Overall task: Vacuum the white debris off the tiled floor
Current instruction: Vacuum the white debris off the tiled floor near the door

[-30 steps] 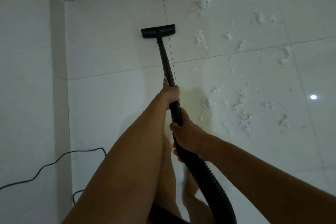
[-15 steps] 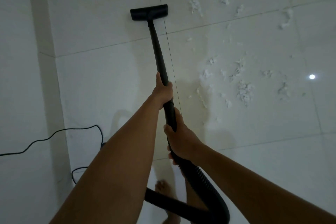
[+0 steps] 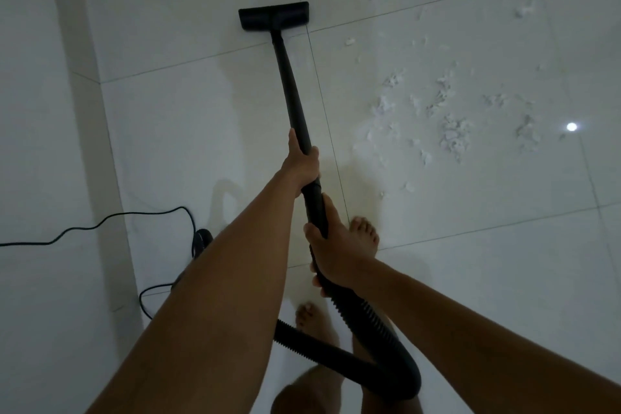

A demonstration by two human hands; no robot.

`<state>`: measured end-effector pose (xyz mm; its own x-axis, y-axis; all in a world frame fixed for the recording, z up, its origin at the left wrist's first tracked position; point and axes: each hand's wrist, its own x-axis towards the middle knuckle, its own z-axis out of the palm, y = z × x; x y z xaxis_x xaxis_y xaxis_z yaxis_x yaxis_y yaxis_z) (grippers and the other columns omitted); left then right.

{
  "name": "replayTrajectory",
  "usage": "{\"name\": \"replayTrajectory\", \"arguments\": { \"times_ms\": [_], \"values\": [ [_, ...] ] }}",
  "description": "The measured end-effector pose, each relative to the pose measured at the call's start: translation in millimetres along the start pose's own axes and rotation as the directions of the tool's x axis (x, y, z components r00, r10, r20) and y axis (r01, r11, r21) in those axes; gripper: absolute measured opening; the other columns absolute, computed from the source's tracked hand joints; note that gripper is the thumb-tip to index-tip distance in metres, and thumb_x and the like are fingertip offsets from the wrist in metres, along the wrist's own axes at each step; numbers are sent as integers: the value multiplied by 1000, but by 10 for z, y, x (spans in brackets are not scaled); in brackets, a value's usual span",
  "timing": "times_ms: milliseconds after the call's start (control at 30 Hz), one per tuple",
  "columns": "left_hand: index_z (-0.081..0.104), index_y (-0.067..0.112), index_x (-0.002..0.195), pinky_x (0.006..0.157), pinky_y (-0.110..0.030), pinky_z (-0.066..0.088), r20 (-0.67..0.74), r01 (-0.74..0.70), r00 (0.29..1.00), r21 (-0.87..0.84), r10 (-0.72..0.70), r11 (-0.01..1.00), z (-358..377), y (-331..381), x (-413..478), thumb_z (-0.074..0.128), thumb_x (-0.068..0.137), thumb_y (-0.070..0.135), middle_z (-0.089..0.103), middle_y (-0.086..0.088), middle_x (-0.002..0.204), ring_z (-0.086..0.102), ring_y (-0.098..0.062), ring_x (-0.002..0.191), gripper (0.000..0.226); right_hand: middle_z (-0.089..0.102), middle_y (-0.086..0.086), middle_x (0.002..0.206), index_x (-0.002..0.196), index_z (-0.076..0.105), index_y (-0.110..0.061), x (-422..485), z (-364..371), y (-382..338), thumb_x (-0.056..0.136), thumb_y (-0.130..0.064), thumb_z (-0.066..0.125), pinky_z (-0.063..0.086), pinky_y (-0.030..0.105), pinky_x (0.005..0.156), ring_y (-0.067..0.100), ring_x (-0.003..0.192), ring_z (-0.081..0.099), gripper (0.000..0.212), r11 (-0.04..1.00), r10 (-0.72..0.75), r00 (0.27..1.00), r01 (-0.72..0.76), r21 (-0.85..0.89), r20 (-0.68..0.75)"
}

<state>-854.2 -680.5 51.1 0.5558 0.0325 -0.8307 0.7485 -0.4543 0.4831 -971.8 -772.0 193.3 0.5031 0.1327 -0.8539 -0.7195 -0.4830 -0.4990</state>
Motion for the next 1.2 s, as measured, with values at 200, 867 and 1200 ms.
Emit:
{"name": "replayTrajectory", "arguments": {
  "times_ms": [200,867,1200],
  "values": [
    [-12,42,156,92,-47,56,7,3,1000,6,-3,1000,-31,-268,-329,38,105,33,55,-27,136,62,-26,84,72,60,9,77,159,4,-42,-181,367,199,109,-33,38,49,9,46,10,45,57,61,986,42,999,-43,163,8],
    [-10,41,157,75,-40,58,60,10,998,8,-11,1000,374,-1624,-1523,37,104,32,60,-26,117,58,-21,72,71,62,10,78,156,8,-48,-1155,1619,1320,109,-39,38,52,27,46,13,47,58,57,939,59,998,-45,340,-31],
    [-12,39,157,88,-44,57,63,6,998,42,-9,999,639,-2153,-2075,36,105,28,55,-26,135,60,-20,76,72,63,12,79,157,14,-43,-1663,1993,1829,108,-32,41,53,27,47,15,50,60,56,929,33,999,-21,369,-28]
  ]
}}
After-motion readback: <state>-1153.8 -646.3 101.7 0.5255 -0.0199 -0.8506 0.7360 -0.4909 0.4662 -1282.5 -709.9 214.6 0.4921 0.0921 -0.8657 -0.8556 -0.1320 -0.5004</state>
